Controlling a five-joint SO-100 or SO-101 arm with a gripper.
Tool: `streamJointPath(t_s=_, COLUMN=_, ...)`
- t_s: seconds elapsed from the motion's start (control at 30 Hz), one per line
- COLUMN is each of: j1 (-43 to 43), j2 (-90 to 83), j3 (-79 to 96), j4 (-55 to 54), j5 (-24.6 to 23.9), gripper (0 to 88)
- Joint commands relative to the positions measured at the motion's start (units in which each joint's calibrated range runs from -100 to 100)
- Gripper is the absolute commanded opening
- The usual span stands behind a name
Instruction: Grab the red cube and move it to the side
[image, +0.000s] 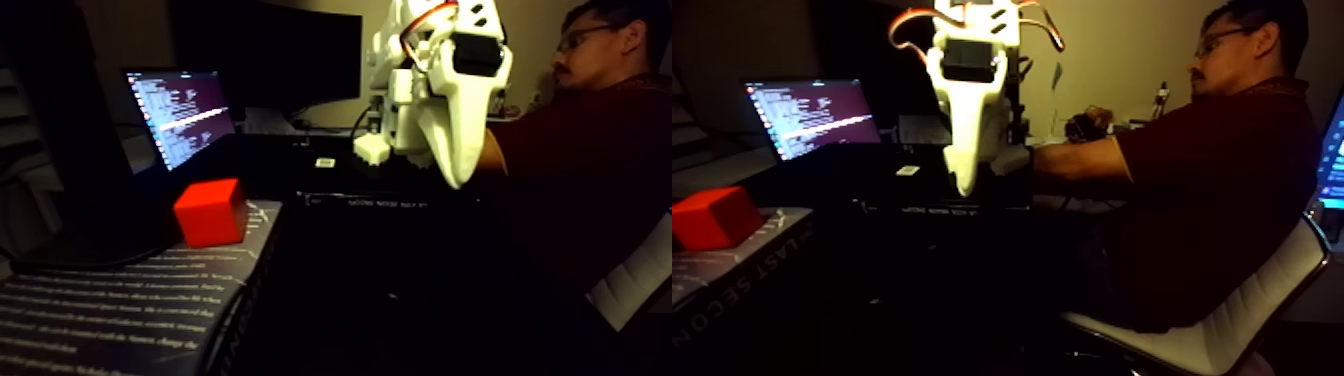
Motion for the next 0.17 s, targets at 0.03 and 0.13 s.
streamJointPath(t_s=0.03, j1=0.33, j2=0.08, j3=-0.27, j4=-0.57, j5=0.09, gripper=0.6)
streamJointPath(t_s=0.13, j1=0.25, j2=0.08, j3=-0.27, j4=-0.57, j5=0.09, gripper=0.6)
